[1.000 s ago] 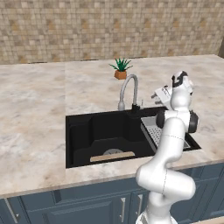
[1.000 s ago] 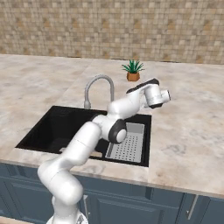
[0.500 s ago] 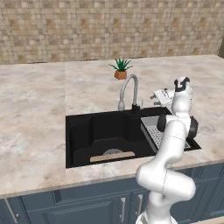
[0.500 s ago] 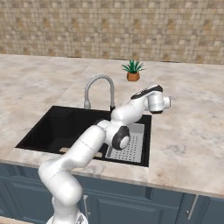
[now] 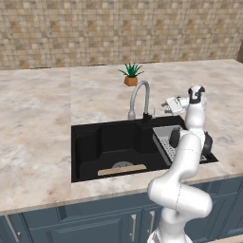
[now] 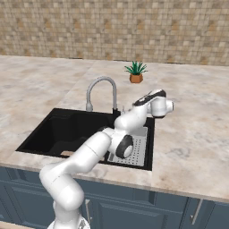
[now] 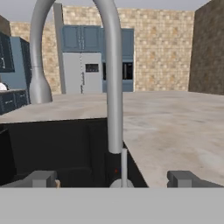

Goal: Turn on the sink faucet with hot water and rinse the cutting board for ten seconds, then turn off the faucet. Push the cutting board to reach the water if necessary.

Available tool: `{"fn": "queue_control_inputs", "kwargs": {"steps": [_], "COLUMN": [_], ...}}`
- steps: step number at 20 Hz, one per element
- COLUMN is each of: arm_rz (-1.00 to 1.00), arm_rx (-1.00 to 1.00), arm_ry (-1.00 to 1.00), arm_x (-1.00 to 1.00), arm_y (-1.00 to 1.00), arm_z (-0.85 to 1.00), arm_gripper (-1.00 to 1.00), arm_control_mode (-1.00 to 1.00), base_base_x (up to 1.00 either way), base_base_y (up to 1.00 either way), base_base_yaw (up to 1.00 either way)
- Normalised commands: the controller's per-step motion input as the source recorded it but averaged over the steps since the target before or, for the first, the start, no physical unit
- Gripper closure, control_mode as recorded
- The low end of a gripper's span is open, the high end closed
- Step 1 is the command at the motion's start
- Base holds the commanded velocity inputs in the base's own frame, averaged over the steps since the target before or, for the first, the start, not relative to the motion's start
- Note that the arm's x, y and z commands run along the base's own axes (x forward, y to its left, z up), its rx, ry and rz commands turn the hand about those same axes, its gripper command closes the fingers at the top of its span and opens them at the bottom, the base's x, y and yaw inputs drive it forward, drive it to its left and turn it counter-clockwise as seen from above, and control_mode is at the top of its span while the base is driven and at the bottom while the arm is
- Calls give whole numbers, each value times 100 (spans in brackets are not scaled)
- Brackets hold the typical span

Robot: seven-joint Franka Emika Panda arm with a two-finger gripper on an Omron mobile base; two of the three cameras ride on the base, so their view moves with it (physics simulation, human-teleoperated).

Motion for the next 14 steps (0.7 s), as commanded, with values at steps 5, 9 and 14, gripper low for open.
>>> {"fn": "queue_control_inputs", "kwargs": {"steps": [5, 9, 14], "arm_rz": [0, 0, 0], "arm_rx": [0, 0, 0], "arm_ry": [0, 0, 0], "arm_x": [18, 21, 22], "arm_y": [0, 0, 0], "arm_z": [-6, -8, 0], "arm_gripper": [-100, -100, -100], "arm_control_mode": [-100, -100, -100], "base_base_x": [0, 0, 0], "base_base_y": [0, 0, 0], "base_base_yaw": [0, 0, 0]}}
